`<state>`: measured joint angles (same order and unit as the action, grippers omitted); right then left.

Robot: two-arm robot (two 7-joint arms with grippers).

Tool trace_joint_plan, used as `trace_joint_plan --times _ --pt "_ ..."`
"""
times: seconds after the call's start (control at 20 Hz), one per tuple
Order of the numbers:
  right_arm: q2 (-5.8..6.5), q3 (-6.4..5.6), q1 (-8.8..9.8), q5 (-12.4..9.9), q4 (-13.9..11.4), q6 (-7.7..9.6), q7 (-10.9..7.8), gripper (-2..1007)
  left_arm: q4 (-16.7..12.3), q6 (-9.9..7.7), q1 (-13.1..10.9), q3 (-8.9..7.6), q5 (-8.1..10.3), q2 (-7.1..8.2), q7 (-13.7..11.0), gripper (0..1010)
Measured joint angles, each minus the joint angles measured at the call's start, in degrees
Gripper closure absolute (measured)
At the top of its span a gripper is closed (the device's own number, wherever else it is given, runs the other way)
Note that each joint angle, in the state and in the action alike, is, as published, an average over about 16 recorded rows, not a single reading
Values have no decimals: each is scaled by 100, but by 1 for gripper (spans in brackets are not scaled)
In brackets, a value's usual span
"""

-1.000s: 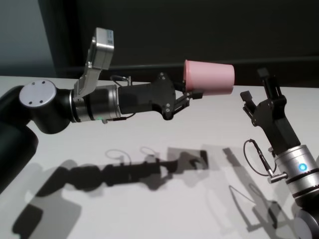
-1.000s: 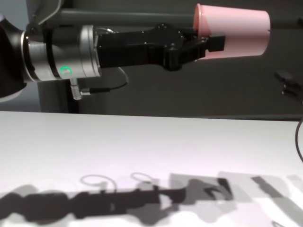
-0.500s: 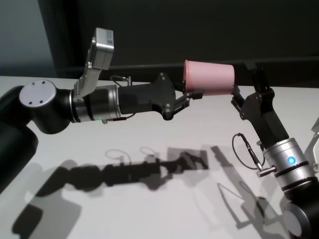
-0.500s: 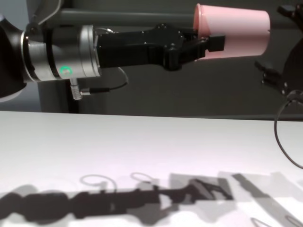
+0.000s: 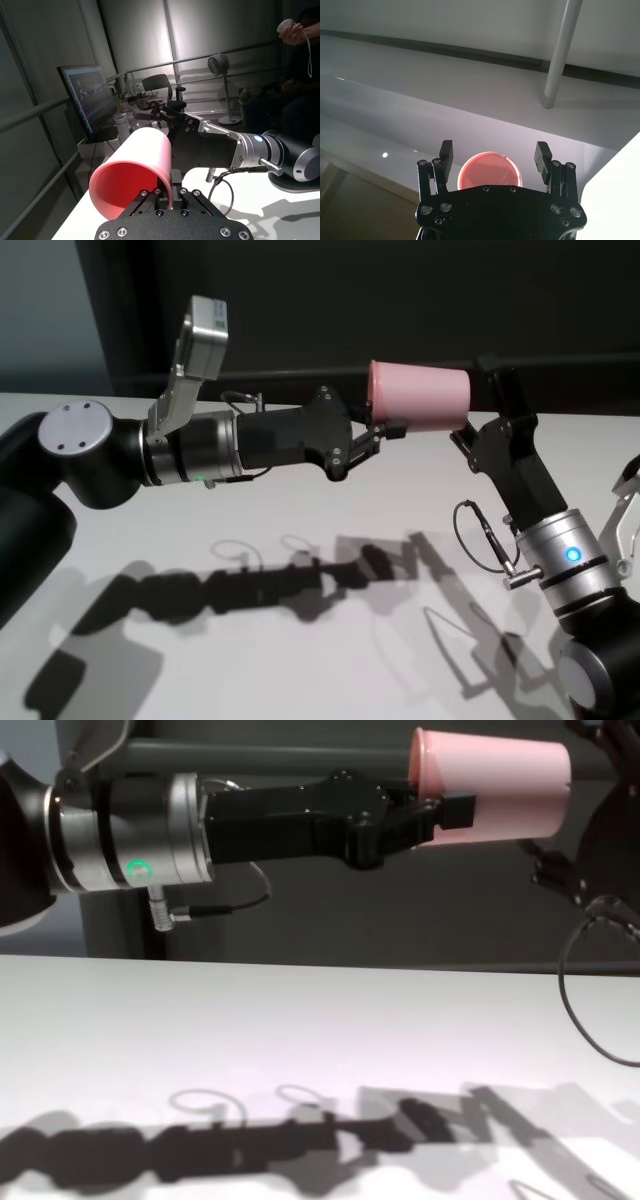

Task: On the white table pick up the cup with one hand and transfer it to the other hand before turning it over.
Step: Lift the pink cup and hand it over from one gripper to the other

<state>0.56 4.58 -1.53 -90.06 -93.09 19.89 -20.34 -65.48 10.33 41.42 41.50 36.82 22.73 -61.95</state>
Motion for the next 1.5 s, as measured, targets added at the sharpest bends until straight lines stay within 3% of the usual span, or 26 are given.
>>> trace_joint_plan --times 1.5 --pt "360 498 19 -94 -136 -255 -12 5 0 0 0 0 0 0 0 961"
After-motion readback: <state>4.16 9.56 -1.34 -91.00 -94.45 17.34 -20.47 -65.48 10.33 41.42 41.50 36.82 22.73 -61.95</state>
